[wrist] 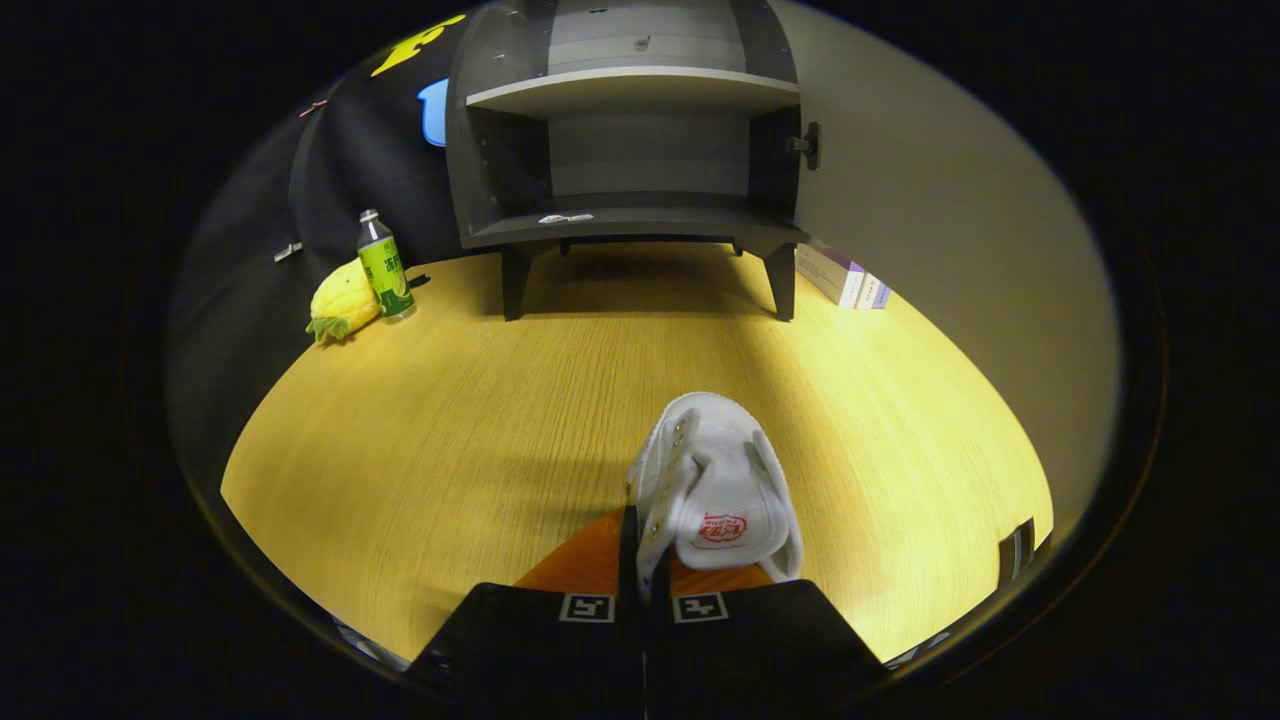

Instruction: Open the shoe cabinet door, grab the shoes and put them into the shoe cabinet, then close the shoe cabinet door.

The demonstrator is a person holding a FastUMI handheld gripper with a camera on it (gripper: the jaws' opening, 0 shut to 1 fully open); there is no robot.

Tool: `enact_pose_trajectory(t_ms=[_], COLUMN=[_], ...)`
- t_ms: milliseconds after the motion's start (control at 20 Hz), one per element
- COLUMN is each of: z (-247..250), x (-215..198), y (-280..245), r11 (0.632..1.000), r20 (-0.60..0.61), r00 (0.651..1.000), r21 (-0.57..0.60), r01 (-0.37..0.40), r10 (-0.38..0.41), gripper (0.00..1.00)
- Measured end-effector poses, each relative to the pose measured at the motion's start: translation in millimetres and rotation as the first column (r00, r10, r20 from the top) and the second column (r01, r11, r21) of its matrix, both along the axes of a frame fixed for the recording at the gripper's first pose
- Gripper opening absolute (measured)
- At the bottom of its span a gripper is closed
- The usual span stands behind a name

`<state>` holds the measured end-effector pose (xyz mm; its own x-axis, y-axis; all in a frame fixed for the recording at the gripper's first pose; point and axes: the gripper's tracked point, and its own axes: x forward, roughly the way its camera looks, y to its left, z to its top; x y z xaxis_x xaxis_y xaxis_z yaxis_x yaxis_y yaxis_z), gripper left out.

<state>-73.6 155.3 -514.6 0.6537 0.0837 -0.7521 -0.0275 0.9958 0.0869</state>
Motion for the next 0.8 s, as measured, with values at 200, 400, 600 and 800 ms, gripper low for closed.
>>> enact_pose_trajectory(t_ms=[200, 400, 600, 800], z=[46, 115, 193, 269], x=[3, 20, 45, 83], y=[-11, -11, -4, 7], r11=[1.0, 0.999, 0.997, 0.993], r20=[0.019, 0.067, 0.146, 0.214], r00=[1.0, 0.998, 0.989, 0.976], r21=[0.024, 0.05, 0.066, 0.109], r01=[-0.002, -0.016, -0.036, -0.049], r10=[0.002, 0.012, 0.026, 0.024], gripper=[0.06, 0.06, 0.06, 0.06])
